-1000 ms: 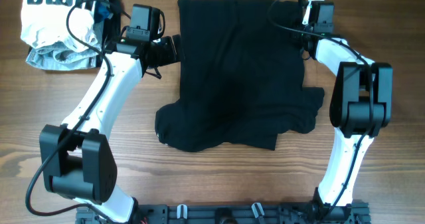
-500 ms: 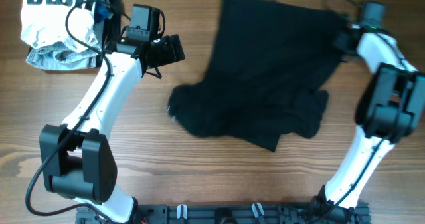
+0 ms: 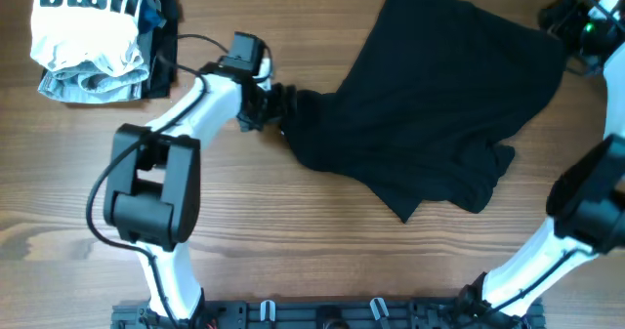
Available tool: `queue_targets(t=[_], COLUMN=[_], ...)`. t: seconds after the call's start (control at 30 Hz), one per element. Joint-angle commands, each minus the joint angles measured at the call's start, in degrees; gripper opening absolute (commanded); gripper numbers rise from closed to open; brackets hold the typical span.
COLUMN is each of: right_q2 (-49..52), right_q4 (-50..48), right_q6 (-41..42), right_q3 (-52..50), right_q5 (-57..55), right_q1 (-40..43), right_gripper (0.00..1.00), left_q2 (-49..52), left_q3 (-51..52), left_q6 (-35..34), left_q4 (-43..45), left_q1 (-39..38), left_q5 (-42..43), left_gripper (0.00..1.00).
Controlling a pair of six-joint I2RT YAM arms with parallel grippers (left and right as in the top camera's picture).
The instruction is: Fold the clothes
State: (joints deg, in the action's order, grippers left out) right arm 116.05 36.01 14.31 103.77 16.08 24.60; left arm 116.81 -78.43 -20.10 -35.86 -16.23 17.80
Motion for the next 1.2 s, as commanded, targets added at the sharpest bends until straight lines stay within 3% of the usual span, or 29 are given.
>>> queue_targets(t=[0.0, 0.03, 0.07, 0.1, 0.2, 0.27, 0.4, 0.5, 0.53, 0.57, 0.67, 0.73, 0.8, 0.83, 0.93, 1.03, 1.17], right_q2=[-1.6, -1.5, -1.5, -1.5, -1.5, -1.5, -1.4, -1.4, -1.4, -1.4, -1.4, -1.4, -1.4, -1.4, -1.4, -1.4, -1.4], right_q4=[2.4, 3.7, 4.4, 4.9, 5.9, 6.0, 6.4, 7.3, 7.9, 8.3, 8.1, 8.0, 8.6, 9.2, 9.7, 9.9, 9.9], right_q6=[-2.3, -2.3, -2.3, -2.4, -2.4, -2.4, -1.1, -0.4, -0.5, -0.8, -0.8, -1.5, -4.1, -5.1, -5.4, -5.8, -6.8], right_q3=[0.8, 0.8, 0.7, 0.8, 0.6, -0.3, -1.6, -1.6, -1.6, -1.6, -1.6, -1.6, -1.6, -1.6, -1.6, -1.6, -1.6], right_q5=[1.4, 1.4, 1.3, 1.3, -0.3, -3.3, -6.0, -5.8, -5.8, -5.8, -5.8, -5.8, -5.8, -5.8, -5.8, -5.8, -5.8], right_q1=[-1.8, -2.6, -3.1, -3.7, -6.1, -8.5, -12.9, -13.2, -13.2, -13.2, -13.2, -13.2, -13.2, -13.2, -13.2, -13.2, -13.2], right_gripper=[0.82, 0.76, 0.71, 0.65, 0.45, 0.44, 0.45, 0.46, 0.50, 0.54, 0.70, 0.80, 0.83, 0.84, 0.85, 0.85, 0.86], left_q2=[0.4, 0.4, 0.4, 0.4, 0.4, 0.4, 0.5, 0.7, 0.7, 0.6, -1.6, -8.1, -13.0, -15.8, -15.5, -15.3, -15.3], left_q3=[0.5, 0.5, 0.5, 0.5, 0.5, 0.5, 0.5, 0.5, 0.5, 0.5, 0.4, 0.4, 0.4, 0.4, 1.4, 6.4, 15.6], left_q6=[2.2, 2.2, 2.1, 1.6, 1.7, 1.7, 3.4, 3.4, 3.1, 3.2, 3.2, 3.0, 3.0, 2.8, 2.6, -2.9, -9.4], left_q4=[-2.0, -2.3, -2.6, -2.6, 2.9, 11.1, 40.3, 54.2, 57.5, 58.1, 47.7, 29.2, 15.5, 3.6, -12.5, -13.7, -6.8], left_q1=[-3.8, -4.6, -5.0, -5.1, -1.7, 0.7, 6.3, 9.0, 10.1, 10.8, 11.2, 10.7, 10.2, 8.6, 2.7, -0.7, 0.0], left_q5=[-1.5, -3.4, -5.7, -8.8, -18.2, -23.1, -25.7, -28.4, -28.4, -28.3, -24.9, -16.5, -6.8, -3.2, -6.4, -11.3, -11.7], left_gripper=[0.67, 0.34, 0.12, 0.04, 0.04, 0.04, 0.04, 0.18, 0.69, 1.00, 1.00, 1.00, 1.00, 1.00, 0.95, 0.64, 0.64])
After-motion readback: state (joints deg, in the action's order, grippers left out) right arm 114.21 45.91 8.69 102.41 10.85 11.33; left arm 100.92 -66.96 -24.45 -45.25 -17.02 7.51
